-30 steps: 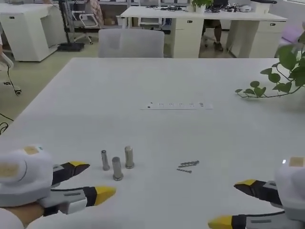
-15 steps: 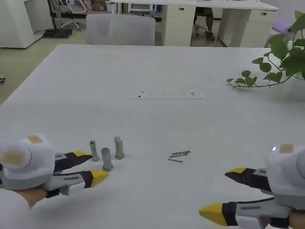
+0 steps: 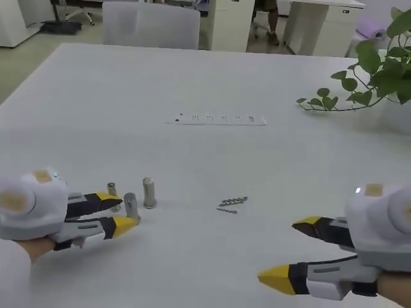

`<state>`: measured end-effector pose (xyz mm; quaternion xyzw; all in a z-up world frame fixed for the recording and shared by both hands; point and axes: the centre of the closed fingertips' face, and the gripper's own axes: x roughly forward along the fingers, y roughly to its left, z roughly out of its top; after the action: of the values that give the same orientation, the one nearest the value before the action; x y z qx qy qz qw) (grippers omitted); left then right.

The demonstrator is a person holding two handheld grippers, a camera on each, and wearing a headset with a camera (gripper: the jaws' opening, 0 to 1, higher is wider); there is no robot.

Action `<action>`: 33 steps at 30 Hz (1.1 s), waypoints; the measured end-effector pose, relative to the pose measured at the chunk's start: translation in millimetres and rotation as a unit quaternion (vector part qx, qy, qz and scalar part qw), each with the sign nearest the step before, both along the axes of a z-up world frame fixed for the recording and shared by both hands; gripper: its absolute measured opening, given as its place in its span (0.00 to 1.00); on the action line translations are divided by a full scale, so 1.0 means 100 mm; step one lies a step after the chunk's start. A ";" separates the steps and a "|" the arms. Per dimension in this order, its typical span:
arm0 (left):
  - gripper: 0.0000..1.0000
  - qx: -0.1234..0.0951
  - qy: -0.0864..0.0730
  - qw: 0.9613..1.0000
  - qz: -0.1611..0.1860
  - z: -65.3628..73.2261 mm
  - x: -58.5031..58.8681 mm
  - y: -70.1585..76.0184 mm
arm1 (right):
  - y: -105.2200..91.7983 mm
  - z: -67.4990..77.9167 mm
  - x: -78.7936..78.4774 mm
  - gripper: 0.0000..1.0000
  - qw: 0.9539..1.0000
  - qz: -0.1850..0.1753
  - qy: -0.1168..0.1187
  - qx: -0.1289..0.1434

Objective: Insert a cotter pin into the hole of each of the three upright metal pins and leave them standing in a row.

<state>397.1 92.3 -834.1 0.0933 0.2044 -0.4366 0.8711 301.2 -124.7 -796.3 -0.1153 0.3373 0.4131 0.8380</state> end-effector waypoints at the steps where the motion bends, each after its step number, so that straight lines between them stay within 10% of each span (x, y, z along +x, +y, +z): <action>1: 0.29 0.001 -0.001 1.000 -0.003 -0.01 0.01 -0.01 | 0.01 0.00 0.00 0.74 1.000 0.001 0.000 -0.001; 33: 0.11 -0.016 -0.001 0.999 -0.043 -0.03 0.05 -0.15 | 0.07 -0.02 0.05 0.74 1.000 0.011 0.007 -0.015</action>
<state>402.2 77.4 -837.5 0.0887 0.1929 -0.4766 0.8531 305.7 -118.1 -797.9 -0.1285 0.3481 0.4183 0.8290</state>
